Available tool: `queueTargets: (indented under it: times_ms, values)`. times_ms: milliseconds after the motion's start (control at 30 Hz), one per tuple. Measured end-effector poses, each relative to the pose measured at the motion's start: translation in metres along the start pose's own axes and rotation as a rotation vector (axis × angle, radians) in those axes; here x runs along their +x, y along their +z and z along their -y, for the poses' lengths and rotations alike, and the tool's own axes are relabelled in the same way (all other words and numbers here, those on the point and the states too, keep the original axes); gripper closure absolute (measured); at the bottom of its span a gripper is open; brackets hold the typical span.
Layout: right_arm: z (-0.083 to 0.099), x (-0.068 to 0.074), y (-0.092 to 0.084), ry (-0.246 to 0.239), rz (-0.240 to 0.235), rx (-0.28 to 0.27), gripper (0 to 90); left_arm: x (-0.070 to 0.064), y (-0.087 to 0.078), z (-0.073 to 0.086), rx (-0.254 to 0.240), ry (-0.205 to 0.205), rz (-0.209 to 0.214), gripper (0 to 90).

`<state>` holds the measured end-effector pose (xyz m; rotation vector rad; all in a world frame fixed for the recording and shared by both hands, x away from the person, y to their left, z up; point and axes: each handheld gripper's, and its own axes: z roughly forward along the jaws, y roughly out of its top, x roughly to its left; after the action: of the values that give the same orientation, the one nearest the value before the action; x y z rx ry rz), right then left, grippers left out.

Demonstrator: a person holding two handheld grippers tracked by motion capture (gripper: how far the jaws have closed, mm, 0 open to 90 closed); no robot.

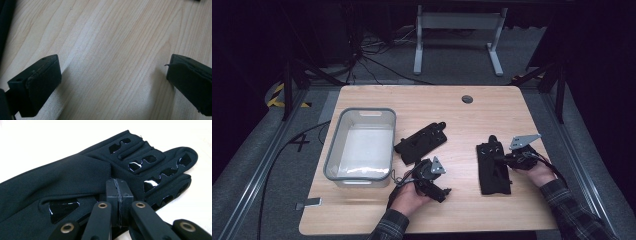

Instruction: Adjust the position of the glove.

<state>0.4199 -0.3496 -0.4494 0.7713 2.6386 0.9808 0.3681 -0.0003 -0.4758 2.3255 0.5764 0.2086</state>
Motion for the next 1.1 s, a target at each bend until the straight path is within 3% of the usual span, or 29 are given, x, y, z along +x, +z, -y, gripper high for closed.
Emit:
queueTargets:
  times_ms: [433, 733, 833, 933, 967, 1067, 1100]
  values:
    - [0.024, 0.018, -0.024, -0.017, -0.052, 0.024, 89.9, 0.0, 0.0, 0.0, 0.0, 0.0, 0.0, 0.0]
    - [0.03, 0.027, -0.031, -0.045, -0.05, 0.029, 88.8, 0.0, 0.0, 0.0, -0.001, 0.0, -0.001, 0.0]
    - [0.031, 0.025, -0.039, -0.02, -0.054, -0.02, 80.3, 0.0, 0.0, 0.0, -0.001, 0.0, -0.001, 0.0]
    - [0.034, 0.025, -0.047, 0.015, -0.02, -0.047, 70.2, 0.0, 0.0, 0.0, -0.001, 0.0, -0.001, 0.0]
    - [0.036, 0.025, -0.048, 0.024, 0.001, -0.048, 62.4, 0.0, 0.0, 0.0, -0.001, 0.0, -0.001, 0.1]
    - [0.046, 0.023, -0.054, 0.065, 0.063, -0.06, 50.6, 0.0, 0.0, 0.0, -0.001, -0.001, -0.001, 0.0]
    - [0.046, 0.023, -0.054, 0.065, 0.063, -0.06, 50.6, 0.0, 0.0, 0.0, -0.001, -0.001, -0.001, 0.0]
